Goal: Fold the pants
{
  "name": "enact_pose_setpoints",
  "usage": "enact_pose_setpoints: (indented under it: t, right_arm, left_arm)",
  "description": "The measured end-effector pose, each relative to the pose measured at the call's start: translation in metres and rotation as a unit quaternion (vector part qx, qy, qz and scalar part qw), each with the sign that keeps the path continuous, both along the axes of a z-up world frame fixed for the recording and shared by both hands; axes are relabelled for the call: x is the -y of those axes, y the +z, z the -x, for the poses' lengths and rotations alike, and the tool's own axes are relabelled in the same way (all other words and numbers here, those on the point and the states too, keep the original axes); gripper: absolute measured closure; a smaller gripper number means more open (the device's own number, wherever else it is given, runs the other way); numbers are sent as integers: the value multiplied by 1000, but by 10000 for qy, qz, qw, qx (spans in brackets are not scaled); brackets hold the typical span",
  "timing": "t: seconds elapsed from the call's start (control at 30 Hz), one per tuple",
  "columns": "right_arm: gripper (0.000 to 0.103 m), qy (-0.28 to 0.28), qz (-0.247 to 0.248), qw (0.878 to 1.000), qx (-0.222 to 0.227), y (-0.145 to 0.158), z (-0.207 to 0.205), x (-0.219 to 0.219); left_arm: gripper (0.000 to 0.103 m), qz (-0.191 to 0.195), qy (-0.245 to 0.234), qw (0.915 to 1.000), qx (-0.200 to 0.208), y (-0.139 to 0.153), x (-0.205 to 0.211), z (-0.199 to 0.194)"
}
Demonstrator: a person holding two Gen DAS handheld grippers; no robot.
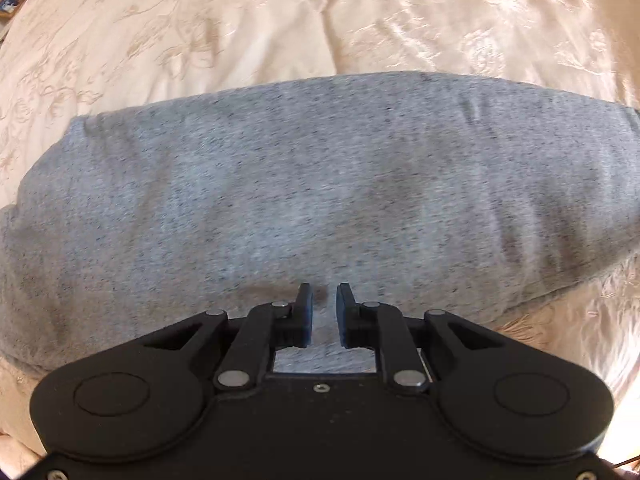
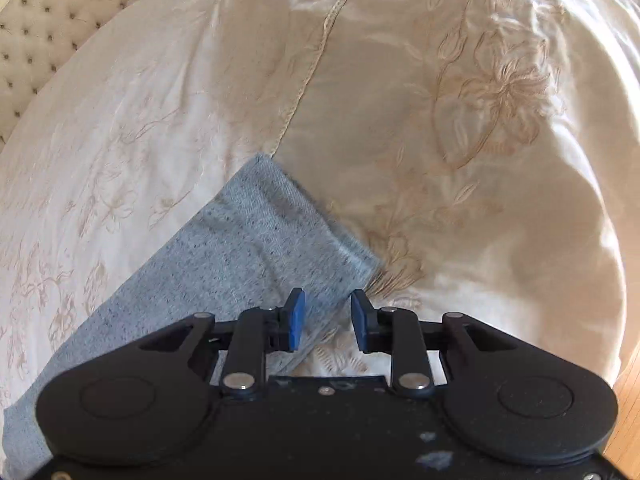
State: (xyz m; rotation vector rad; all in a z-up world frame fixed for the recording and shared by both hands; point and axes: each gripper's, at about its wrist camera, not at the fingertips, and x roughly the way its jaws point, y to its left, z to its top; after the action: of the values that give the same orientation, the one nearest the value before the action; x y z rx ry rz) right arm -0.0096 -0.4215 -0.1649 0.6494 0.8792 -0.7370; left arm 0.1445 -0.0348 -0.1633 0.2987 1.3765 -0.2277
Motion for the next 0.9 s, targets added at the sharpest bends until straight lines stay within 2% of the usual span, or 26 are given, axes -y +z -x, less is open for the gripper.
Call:
enact_pose_setpoints:
  t: [0.1, 0.2, 0.33, 0.43, 0.53, 0.77, 0.9]
  right_arm:
    - [69, 393, 84, 9992, 1, -3, -5, 20]
    - [66, 776, -137, 9968, -128, -11, -9, 36]
    - [65, 833, -551, 9950, -62, -18, 3, 49]
    - [64, 882, -843, 9925, 84, -18, 13, 50]
    - [63, 972, -1164, 9881, 236, -32, 14, 43]
    - [63, 916, -1392, 9838, 661, -45, -1, 63]
    - [63, 947, -1404, 9829, 721, -45, -12, 75]
  left_arm:
    - [80, 222, -184, 9996, -23, -6, 20, 0]
    - [80, 69, -242, 9993, -288, -24, 33, 4]
    - [81, -104, -274, 9992, -278, -33, 42, 8]
    - [82, -61, -160, 9992, -353, -33, 42, 7]
    - [82, 12, -14, 9991, -420, -35, 37, -1]
    - [81, 11, 37, 9991, -417, -34, 27, -7]
    - [82, -14, 3, 9992, -398, -32, 29, -6]
